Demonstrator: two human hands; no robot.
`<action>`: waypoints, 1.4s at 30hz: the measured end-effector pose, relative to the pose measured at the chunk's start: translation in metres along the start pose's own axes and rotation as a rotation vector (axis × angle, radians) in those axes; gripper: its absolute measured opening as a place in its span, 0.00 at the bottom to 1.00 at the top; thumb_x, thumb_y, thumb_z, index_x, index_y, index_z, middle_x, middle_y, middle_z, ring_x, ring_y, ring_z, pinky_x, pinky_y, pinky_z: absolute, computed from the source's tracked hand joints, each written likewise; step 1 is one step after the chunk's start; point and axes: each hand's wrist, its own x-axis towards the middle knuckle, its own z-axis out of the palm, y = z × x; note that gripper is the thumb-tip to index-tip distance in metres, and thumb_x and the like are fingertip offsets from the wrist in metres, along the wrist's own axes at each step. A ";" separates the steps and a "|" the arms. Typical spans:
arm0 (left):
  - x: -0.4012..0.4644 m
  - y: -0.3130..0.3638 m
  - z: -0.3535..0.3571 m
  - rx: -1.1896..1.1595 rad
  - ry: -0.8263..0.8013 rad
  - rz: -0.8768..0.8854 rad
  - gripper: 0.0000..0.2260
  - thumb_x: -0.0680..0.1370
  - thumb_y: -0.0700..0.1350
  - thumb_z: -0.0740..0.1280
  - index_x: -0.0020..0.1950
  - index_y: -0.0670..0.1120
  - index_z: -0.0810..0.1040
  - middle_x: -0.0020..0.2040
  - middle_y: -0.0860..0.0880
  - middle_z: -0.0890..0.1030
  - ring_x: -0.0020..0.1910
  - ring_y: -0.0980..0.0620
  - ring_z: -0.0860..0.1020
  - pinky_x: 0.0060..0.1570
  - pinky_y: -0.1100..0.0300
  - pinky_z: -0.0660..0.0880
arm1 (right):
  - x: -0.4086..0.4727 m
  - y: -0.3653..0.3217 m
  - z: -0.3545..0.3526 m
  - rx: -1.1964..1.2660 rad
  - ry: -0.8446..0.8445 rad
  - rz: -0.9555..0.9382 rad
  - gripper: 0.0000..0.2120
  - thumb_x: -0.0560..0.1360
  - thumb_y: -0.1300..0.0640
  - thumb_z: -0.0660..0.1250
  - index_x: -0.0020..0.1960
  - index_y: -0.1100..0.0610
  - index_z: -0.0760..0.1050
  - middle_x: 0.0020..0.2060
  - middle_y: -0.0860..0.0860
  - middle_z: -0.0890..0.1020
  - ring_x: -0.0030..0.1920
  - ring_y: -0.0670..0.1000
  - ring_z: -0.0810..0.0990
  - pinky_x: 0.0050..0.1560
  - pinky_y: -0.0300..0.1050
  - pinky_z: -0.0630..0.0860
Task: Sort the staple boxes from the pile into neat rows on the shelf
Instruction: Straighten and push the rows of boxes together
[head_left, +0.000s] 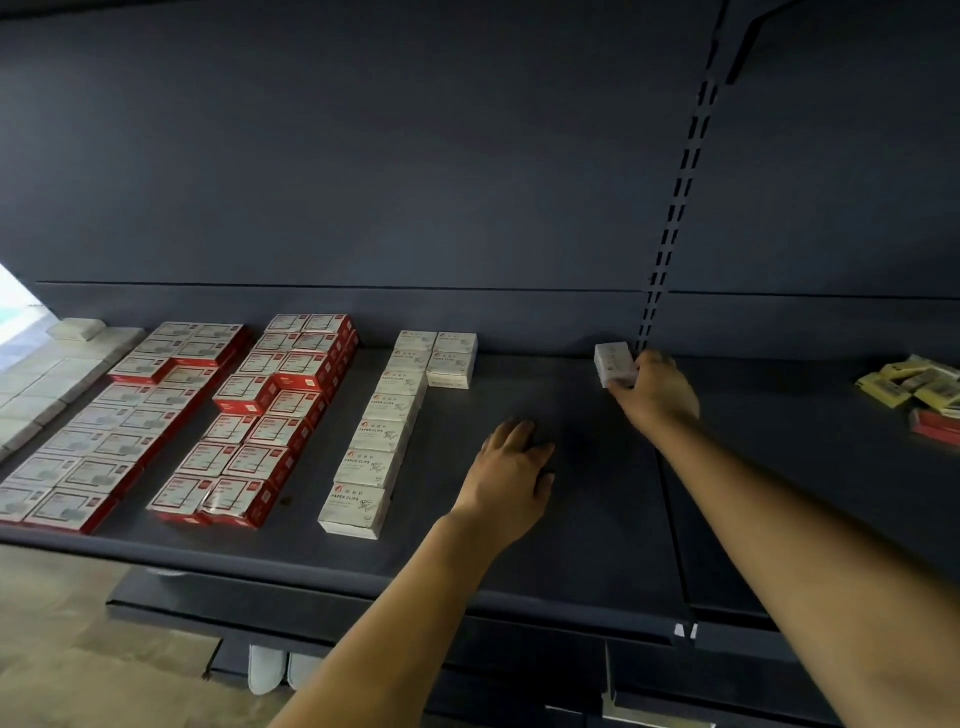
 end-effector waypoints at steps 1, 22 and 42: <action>-0.002 0.000 0.001 0.001 -0.002 -0.003 0.20 0.81 0.47 0.58 0.72 0.46 0.66 0.75 0.45 0.60 0.75 0.46 0.52 0.73 0.53 0.53 | -0.001 -0.001 0.002 -0.017 0.012 0.010 0.20 0.75 0.52 0.66 0.62 0.61 0.68 0.59 0.59 0.72 0.57 0.61 0.74 0.50 0.54 0.76; -0.009 -0.007 -0.006 -0.079 0.034 -0.028 0.19 0.81 0.46 0.59 0.72 0.46 0.67 0.75 0.47 0.60 0.75 0.49 0.52 0.71 0.60 0.51 | 0.000 -0.016 0.010 0.056 0.061 0.206 0.30 0.69 0.51 0.71 0.65 0.62 0.63 0.62 0.60 0.70 0.60 0.62 0.71 0.55 0.55 0.71; -0.041 0.051 -0.050 -1.557 0.311 -0.286 0.16 0.68 0.46 0.72 0.53 0.42 0.80 0.46 0.45 0.84 0.49 0.49 0.82 0.49 0.59 0.78 | -0.121 -0.026 -0.077 0.490 0.097 -0.625 0.24 0.67 0.65 0.75 0.62 0.57 0.75 0.52 0.46 0.79 0.41 0.40 0.78 0.40 0.27 0.73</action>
